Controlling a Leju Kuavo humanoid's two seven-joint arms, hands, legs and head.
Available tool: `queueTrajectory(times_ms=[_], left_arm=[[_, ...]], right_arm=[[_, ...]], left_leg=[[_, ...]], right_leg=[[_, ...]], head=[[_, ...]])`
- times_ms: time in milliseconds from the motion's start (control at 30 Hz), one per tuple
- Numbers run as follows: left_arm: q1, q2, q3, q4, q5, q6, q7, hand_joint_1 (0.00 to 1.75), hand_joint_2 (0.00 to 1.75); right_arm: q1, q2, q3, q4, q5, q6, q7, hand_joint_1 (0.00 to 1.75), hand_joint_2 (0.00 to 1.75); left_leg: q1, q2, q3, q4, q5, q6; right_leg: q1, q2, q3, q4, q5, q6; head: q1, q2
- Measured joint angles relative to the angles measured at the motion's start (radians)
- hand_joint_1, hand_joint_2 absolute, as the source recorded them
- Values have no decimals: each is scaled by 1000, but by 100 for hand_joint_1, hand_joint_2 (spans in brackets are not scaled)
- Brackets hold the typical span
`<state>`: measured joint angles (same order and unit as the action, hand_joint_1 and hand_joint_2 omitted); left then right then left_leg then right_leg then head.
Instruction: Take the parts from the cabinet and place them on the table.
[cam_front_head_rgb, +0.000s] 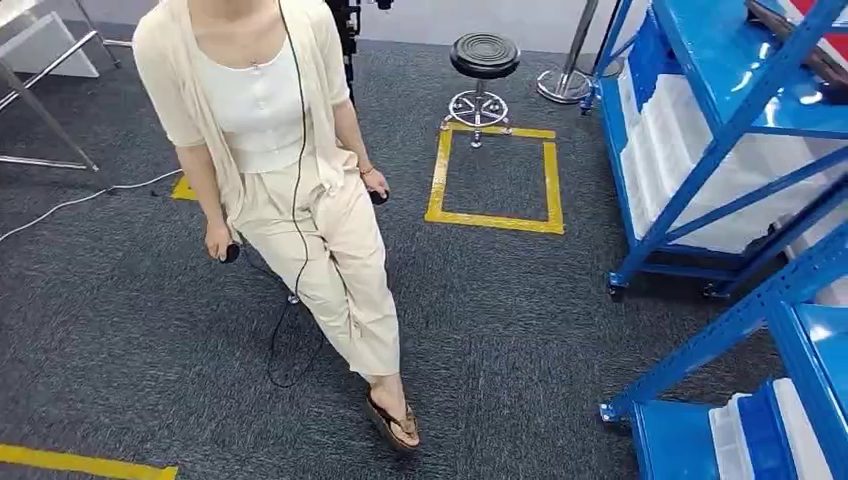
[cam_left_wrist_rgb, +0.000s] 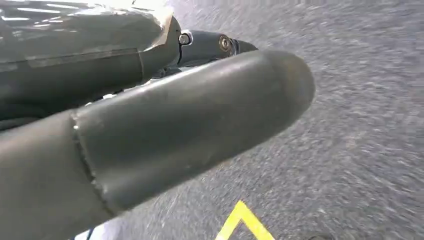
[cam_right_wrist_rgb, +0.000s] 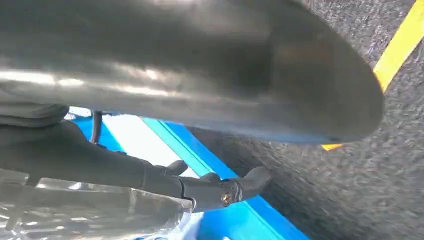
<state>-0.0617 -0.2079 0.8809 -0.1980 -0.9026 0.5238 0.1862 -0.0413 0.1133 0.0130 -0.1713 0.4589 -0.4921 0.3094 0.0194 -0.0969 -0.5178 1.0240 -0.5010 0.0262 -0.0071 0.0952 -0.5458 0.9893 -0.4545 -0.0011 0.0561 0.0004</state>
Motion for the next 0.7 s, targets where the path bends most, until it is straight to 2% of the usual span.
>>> queueTrajectory(times_ms=[33, 67, 133, 167, 200, 233, 300, 333, 367, 400, 433, 467, 500, 533, 567, 633, 667, 700], left_arm=[[1, -2, -1, 0, -3, 0, 1, 0, 0], [0, -1, -3, 0, -6, 0, 3, 0, 0], [-4, -3, -7, 0, -11, 0, 11, 0, 0], [-4, -6, -8, 0, -13, 0, 12, 0, 0], [-4, -8, -9, 0, -17, 0, 12, 0, 0], [-4, -8, -9, 0, -17, 0, 12, 0, 0], [-1, -8, -9, 0, -17, -1, 12, 0, 0], [-1, -8, -9, 0, -17, -1, 13, 0, 0], [-1, -8, -9, 0, -18, -1, 13, 0, 0], [-2, -8, -10, 0, -20, -1, 15, 0, 0], [-3, -9, -11, 0, -21, -1, 16, 0, 0], [-3, -10, -13, 0, -26, -2, 18, 0, 0], [-3, -9, -16, 0, -31, -3, 18, 0, 0], [-2, -8, -20, 0, -33, -4, 19, 0, 0], [-3, -8, -22, 0, -37, -4, 19, 0, 0], [-9, -10, -25, 0, -38, -6, 19, 0, 0], [-10, -11, -26, 0, -39, -7, 19, 0, 0], [-10, -11, -27, 0, -40, -7, 19, 0, 0]], right_arm=[[-4, 0, 0, 0, 0, -1, 1, 0, 0], [-5, 0, 0, 0, 0, -1, 0, 0, 0], [0, 2, 0, 0, -2, -1, -3, 0, 0], [1, 2, 0, 0, -2, -1, -4, 0, 0], [1, 2, 0, 0, -3, -1, -5, 0, 0], [-1, 2, 0, 0, -5, -1, -5, 0, 0], [-4, 2, 0, 0, -6, 0, -5, 0, 0], [-3, 2, 0, 0, -7, 0, -5, 0, 0], [-1, 2, 0, 0, -8, 1, -5, 0, 0], [1, 2, 0, 0, -11, 1, -5, 0, 0], [2, 1, 0, 0, -10, 1, -5, 0, 0], [1, 0, 0, 0, -11, 1, -4, 0, 0], [-2, 0, 0, 0, -12, 1, -4, 0, 0], [-6, 2, -1, 0, -13, 0, -2, 0, 0], [-4, 2, -1, 0, -15, -1, -2, 0, 0], [-1, 1, -3, 0, -16, -2, 0, 0, 0], [-2, 0, -3, 0, -18, -3, 1, 0, 0], [-1, 0, -3, 0, -18, -3, 1, 0, 0]], left_leg=[[0, 5, 7, -23, -5, -1], [-7, 13, 4, -20, -4, 0], [-13, 37, 5, -25, 2, 13], [0, 54, 10, -43, 15, 22], [-7, 65, 13, -51, 17, 25], [-8, 82, 12, -50, 20, 31], [-13, 117, 8, -50, 19, 31], [-13, 130, 7, -49, 19, 31], [-13, 147, 6, -49, 18, 30], [-12, 161, 7, -49, 17, 29], [-12, 171, 8, -48, 16, 27], [-11, 184, 10, -46, 13, 21], [-14, 193, 13, -42, 9, 14], [-19, 202, 12, -39, 1, 3], [-18, 207, 18, -39, 1, -2], [-12, 227, 27, -44, 0, -14], [-6, 231, 27, -40, -7, -23], [-1, 213, 26, -32, -13, -26]], right_leg=[[7, 15, -8, 5, 2, 4], [2, 25, -15, 5, 7, 12], [-3, 48, -27, 0, 15, 26], [1, 37, -33, 15, 10, 28], [2, -25, -52, 44, -8, 25], [1, -57, -86, 109, -44, 20], [-4, -77, -156, 256, -103, 19], [-6, -80, -176, 301, -115, 24], [-10, -84, -172, 304, -109, 35], [-14, -88, -138, 249, -85, 48], [-18, -97, -95, 176, -59, 58], [-24, -127, -28, 61, -26, 69], [-24, -175, 3, 0, -22, 63], [-12, -178, 9, 0, -13, 58], [-13, -161, 1, 2, -12, 47], [-5, -142, -10, 1, -13, 35], [-22, -126, 7, -7, -6, 23], [-29, -122, 4, -7, -5, 21]], head=[[0, 0], [0, 0], [0, 0], [0, 0], [1, 0], [5, 0], [5, 0], [5, 0], [5, 0], [6, 0], [5, 0], [6, 0], [5, 0], [5, 0], [0, 0], [0, 0], [1, 0], [0, 0]])
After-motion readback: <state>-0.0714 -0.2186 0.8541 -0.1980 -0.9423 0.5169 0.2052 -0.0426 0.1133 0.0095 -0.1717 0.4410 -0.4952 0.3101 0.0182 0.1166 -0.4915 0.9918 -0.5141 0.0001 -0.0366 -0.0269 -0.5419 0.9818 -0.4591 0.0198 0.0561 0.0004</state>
